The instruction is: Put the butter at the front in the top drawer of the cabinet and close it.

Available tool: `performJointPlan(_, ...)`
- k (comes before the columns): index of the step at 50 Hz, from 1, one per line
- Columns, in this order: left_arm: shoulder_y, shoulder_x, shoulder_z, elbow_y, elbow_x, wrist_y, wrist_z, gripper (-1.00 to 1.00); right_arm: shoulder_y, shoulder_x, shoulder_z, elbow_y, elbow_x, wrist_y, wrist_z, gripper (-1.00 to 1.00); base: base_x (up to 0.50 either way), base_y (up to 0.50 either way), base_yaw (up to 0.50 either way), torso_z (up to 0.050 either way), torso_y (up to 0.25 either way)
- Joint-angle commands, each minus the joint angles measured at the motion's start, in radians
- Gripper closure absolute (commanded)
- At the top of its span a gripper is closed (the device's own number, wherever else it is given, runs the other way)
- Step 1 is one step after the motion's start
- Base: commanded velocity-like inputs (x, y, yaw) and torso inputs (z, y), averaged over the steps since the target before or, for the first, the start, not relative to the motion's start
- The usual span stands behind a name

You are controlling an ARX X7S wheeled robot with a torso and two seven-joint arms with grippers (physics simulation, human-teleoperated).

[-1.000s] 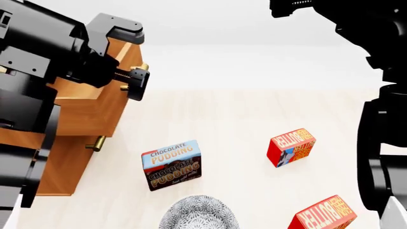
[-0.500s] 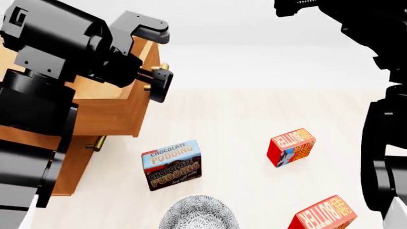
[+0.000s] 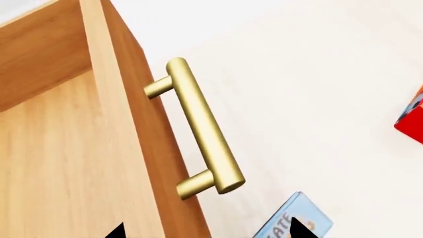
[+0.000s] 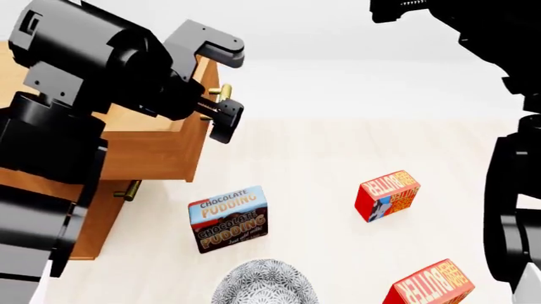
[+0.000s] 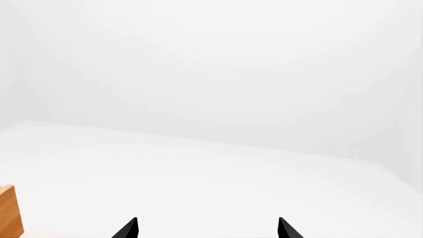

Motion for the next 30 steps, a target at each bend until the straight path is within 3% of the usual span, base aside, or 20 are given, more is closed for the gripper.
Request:
performJointPlan(1,-0.038,0.016,0.017,-0.009,-0.239,0.022,-0.033,-1.0,-0.004,0.01,0.006,-0.027,0.009,0.021,0.004,-1.0,0.0,0.0,0.0,0.0,0.0)
performJointPlan(15,-0.263,-0.006,0.147,-0.197,-0.165,0.144,0.128,-1.0,-0.017,0.015,0.012,-0.049,0.021,0.039,0.009,-1.0,0.0,0.0,0.0,0.0,0.001)
performJointPlan(30,-0.358,-0.042,0.202,-0.296,-0.116,0.23,0.209,-1.0,-0.005,0.013,0.004,-0.076,0.036,0.075,0.009,-1.0,0.0,0.0,0.0,0.0,0.0)
